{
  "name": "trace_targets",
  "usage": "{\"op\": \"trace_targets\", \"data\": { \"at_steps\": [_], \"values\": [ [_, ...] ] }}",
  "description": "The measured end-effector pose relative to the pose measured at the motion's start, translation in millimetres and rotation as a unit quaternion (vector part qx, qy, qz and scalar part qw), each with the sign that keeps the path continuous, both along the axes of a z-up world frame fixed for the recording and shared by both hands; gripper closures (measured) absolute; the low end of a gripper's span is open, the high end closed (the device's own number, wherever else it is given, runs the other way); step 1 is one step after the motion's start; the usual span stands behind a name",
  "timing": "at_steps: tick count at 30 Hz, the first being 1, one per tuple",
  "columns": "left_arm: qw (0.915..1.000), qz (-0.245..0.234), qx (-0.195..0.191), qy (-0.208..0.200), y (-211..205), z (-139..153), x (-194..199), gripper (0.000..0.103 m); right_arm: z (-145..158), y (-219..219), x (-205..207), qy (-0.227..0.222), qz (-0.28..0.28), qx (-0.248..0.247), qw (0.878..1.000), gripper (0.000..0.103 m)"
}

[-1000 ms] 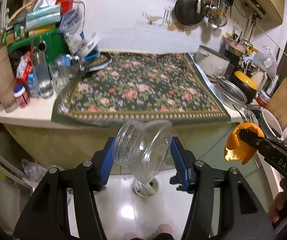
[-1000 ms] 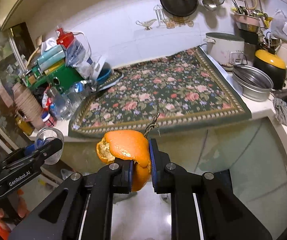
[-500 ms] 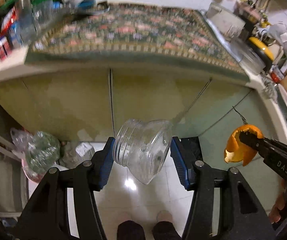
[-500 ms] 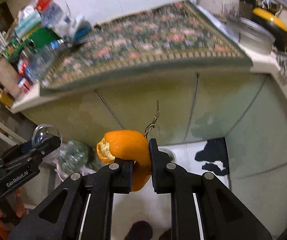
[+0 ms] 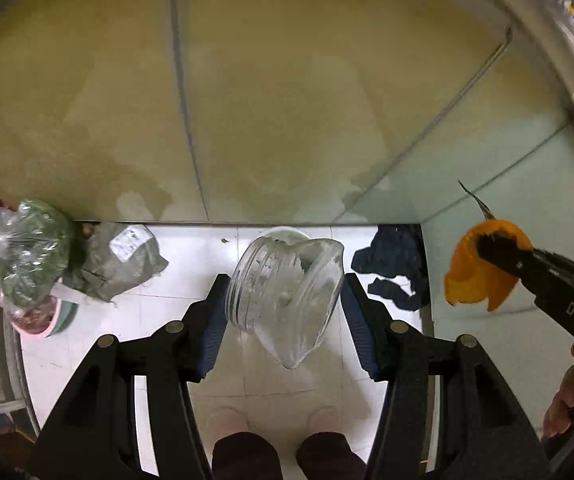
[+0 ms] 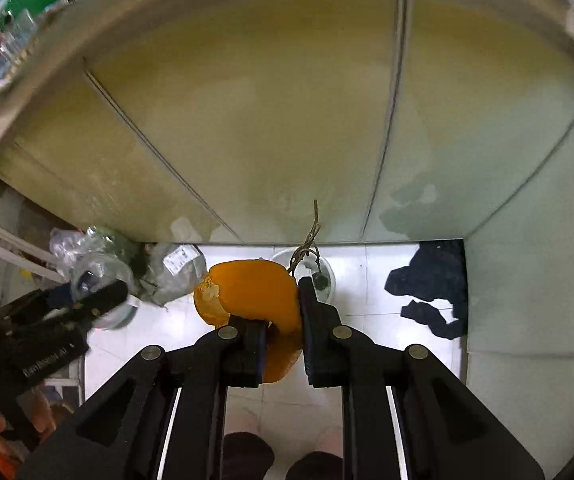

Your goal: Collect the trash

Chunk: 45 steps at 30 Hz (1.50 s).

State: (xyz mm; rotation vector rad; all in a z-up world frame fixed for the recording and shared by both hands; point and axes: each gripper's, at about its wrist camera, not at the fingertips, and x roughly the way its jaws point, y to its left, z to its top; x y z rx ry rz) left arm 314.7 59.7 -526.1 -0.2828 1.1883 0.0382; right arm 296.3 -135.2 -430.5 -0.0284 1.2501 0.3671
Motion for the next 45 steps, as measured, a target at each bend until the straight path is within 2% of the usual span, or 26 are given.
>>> {"op": "trace_targets", "data": {
  "at_steps": [5, 10, 12, 14, 19, 23, 27, 28, 30, 34, 37, 40, 42, 45],
  "values": [
    [0.9996, -0.027, -0.007, -0.001, -8, -31, 31, 0.048, -38, 7, 24, 0.013, 0.009, 0.008, 1.000, 0.090],
    [0.9985, -0.049, -0.017, -0.016, -6, -31, 56, 0.047, -41, 14, 41, 0.005, 0.019, 0.023, 1.000, 0.085],
    [0.9984, -0.050, -0.021, -0.014, -4, -34, 62, 0.043, -43, 15, 46, 0.007, 0.022, 0.026, 0.999, 0.074],
    [0.9986, -0.047, -0.023, -0.010, -2, -36, 65, 0.039, -44, 15, 50, 0.009, 0.020, 0.024, 0.999, 0.054],
    [0.9993, -0.033, -0.015, 0.007, 1, -38, 65, 0.039, -42, 5, 52, 0.006, 0.011, 0.025, 1.000, 0.053],
    [0.9998, -0.018, -0.006, 0.011, 0, -14, 53, 0.039, -26, -4, 49, 0.004, 0.001, 0.015, 1.000, 0.053],
    [0.9999, -0.002, 0.011, -0.006, -3, 46, 36, 0.039, 18, -15, 45, -0.003, 0.000, 0.018, 1.000, 0.053],
    [0.9998, 0.001, 0.013, -0.012, -3, 61, 32, 0.039, 41, -19, 42, -0.011, 0.001, 0.021, 1.000, 0.053],
    [0.9991, 0.013, 0.021, -0.036, -7, 110, 17, 0.039, 74, -23, 38, -0.025, 0.003, 0.029, 0.999, 0.053],
    [0.9947, 0.034, 0.036, -0.090, -19, 208, -16, 0.039, 174, -35, 21, -0.076, 0.010, 0.054, 0.996, 0.053],
    [0.9870, 0.048, 0.047, -0.146, -32, 289, -52, 0.039, 251, -46, 0, -0.128, 0.018, 0.070, 0.989, 0.053],
    [0.9771, 0.051, 0.052, -0.200, -42, 356, -88, 0.039, 312, -59, -23, -0.175, 0.023, 0.088, 0.980, 0.053],
    [0.9695, 0.047, 0.060, -0.233, -50, 395, -110, 0.038, 359, -65, -49, -0.216, 0.023, 0.101, 0.971, 0.052],
    [0.9569, 0.035, 0.072, -0.279, -62, 442, -148, 0.034, 405, -63, -91, -0.263, 0.027, 0.116, 0.957, 0.053]
  ]
}}
